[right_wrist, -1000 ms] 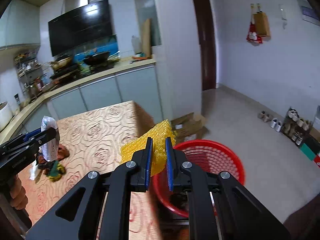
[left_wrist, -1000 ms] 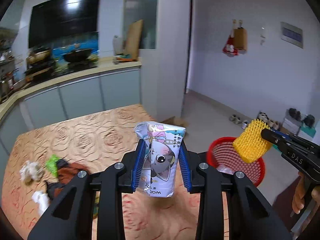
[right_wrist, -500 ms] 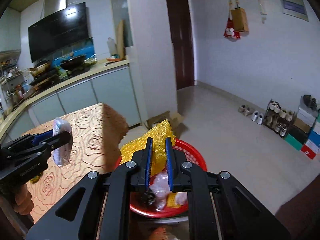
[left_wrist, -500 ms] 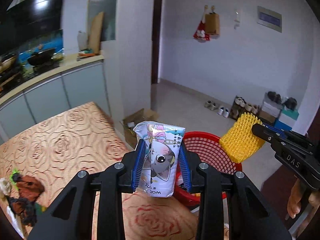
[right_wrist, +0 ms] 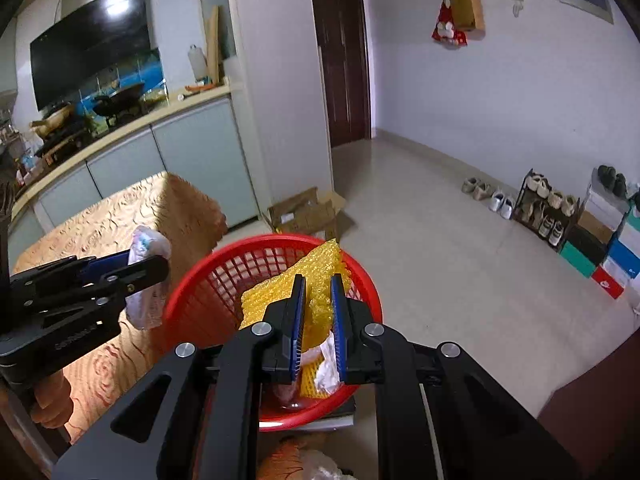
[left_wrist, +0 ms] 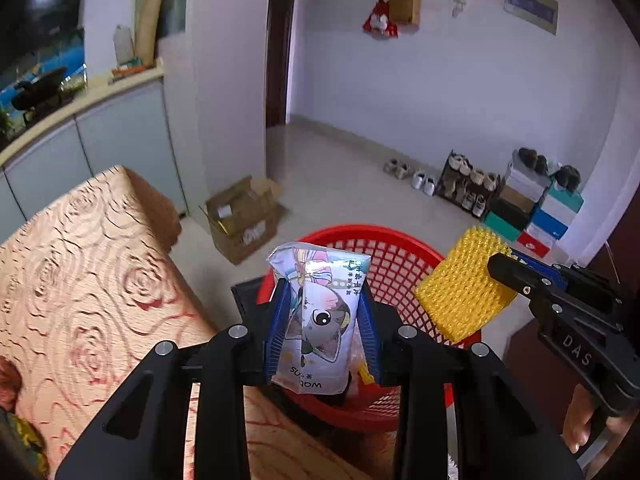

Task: Collect trash
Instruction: 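Carry both held items over the red basket and open both tools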

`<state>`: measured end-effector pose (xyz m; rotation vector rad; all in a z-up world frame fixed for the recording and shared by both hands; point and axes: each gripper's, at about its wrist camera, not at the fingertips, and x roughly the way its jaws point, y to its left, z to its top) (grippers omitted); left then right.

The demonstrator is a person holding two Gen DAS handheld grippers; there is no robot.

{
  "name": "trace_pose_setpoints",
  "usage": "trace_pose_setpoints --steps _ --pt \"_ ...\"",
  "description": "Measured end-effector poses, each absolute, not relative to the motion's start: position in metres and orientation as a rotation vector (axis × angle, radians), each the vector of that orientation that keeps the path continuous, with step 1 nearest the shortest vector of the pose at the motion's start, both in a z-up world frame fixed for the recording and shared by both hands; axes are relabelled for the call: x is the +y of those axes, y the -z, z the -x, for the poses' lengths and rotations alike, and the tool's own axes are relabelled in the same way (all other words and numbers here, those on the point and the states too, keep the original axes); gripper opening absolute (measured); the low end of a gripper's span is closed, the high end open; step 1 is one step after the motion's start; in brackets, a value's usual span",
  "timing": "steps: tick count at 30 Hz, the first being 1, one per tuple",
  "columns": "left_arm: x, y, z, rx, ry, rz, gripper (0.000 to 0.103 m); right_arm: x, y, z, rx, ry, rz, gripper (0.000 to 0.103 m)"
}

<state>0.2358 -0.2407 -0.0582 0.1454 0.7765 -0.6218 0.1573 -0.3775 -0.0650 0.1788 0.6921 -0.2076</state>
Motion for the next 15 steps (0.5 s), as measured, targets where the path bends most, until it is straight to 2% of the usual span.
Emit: trace_pose_setpoints --steps 11,13,15 --pt "-0.259 0.083 -0.248 0.849 0.658 -0.139 0.034 -0.381 0.086 -0.168 0.752 0.185 -0.199 0.013" --pt "-0.26 0.086 -0.25 0.86 0.661 -0.135 0.036 -0.383 0.089 -0.168 0.755 0.183 -0.21 0.015" --pt "-0.26 0.087 -0.252 0.866 0.663 -0.131 0.044 -0.385 0.091 -0.169 0.761 0.181 -0.22 0.015"
